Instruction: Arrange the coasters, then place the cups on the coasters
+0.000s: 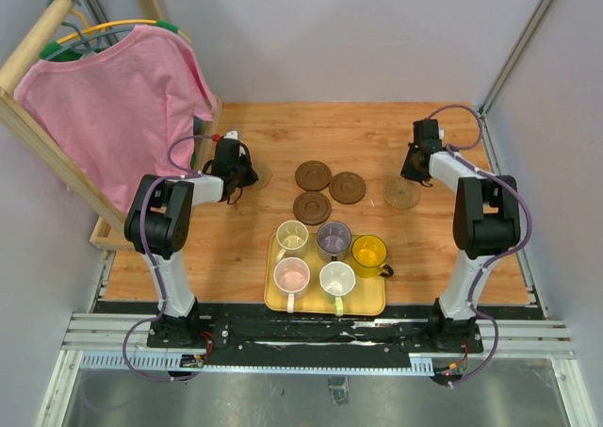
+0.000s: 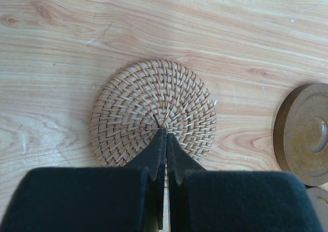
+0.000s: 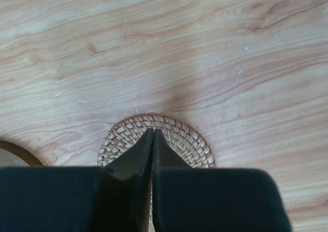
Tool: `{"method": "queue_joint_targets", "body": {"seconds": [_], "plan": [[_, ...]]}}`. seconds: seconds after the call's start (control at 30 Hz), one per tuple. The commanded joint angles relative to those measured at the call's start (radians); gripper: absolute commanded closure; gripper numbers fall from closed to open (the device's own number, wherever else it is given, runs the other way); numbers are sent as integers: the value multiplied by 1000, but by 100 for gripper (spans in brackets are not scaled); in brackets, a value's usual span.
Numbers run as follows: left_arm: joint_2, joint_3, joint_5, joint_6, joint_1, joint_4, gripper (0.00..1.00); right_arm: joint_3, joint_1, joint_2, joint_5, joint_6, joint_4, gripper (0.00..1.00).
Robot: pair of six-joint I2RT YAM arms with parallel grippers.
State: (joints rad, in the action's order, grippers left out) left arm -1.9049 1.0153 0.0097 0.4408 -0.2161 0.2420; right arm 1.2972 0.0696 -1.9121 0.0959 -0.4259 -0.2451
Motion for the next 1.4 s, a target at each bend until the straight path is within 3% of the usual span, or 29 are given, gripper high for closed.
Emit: {"method": "queue_joint_targets", "body": {"seconds": [0.0, 0.3, 0.67, 1.37], "plan": [[-5, 5, 15, -26, 8, -43, 99, -48, -10, 74, -12, 11, 20, 99], [10, -25, 29, -16, 9, -30, 100, -176, -2, 209, -36, -10, -20, 99], [16, -39, 59, -12, 9, -30, 100, -235, 33, 162, -80, -18, -11, 99], [-30, 16, 56, -19, 8, -64, 99, 89, 0, -141, 12, -25, -124, 99]]}}
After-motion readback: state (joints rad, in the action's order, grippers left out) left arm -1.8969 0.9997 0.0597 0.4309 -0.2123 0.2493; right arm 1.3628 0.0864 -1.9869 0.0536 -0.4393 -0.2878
